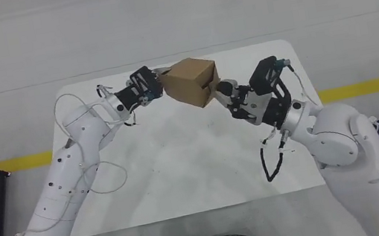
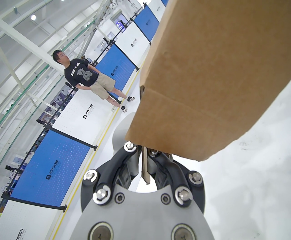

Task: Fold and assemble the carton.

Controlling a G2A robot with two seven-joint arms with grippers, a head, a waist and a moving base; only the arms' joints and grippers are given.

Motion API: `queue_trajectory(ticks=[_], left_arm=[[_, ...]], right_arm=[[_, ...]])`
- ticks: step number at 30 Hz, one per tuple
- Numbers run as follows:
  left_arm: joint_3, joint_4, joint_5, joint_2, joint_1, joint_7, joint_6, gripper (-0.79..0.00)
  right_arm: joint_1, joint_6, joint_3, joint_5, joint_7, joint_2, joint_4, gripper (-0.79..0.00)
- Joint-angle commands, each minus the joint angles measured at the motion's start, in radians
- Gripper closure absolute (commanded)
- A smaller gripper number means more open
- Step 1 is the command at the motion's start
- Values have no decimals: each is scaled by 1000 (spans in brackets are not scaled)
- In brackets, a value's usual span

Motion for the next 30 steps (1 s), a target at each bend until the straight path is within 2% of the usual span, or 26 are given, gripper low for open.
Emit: queue_trajectory(ticks=[1, 7, 8, 10, 13, 16, 22, 26, 30], left_arm=[[-5, -2, -3, 1, 5, 4, -6, 0], [-11, -3, -5, 2, 10, 24, -27, 0], [-12, -3, -10, 2, 11, 28, -26, 0], [-15, -3, -16, 1, 13, 31, -23, 0], [-21, -2, -23, 1, 14, 33, -24, 0], [-24, -2, -29, 0, 13, 38, -25, 0], [-24, 7, -47, -3, 5, 42, -29, 0], [-40, 30, -99, -6, -1, 40, -25, 0], [-57, 43, -138, -7, -3, 28, -23, 0]], right_arm=[[32, 15, -21, -3, 17, -1, 6, -179], [108, 73, -65, -42, 72, -1, 16, -209], [117, 92, -73, -64, 84, -1, 9, -265], [126, 125, -93, -92, 98, -2, -3, -542], [131, 168, -112, -144, 111, -2, -16, -616], [127, 213, -125, -220, 125, -2, -39, -785], [116, 266, -149, -274, 98, -4, -64, -785], [64, 246, -91, -160, -55, -5, -67, -785], [-46, 135, 13, -36, -187, 3, -46, -785]])
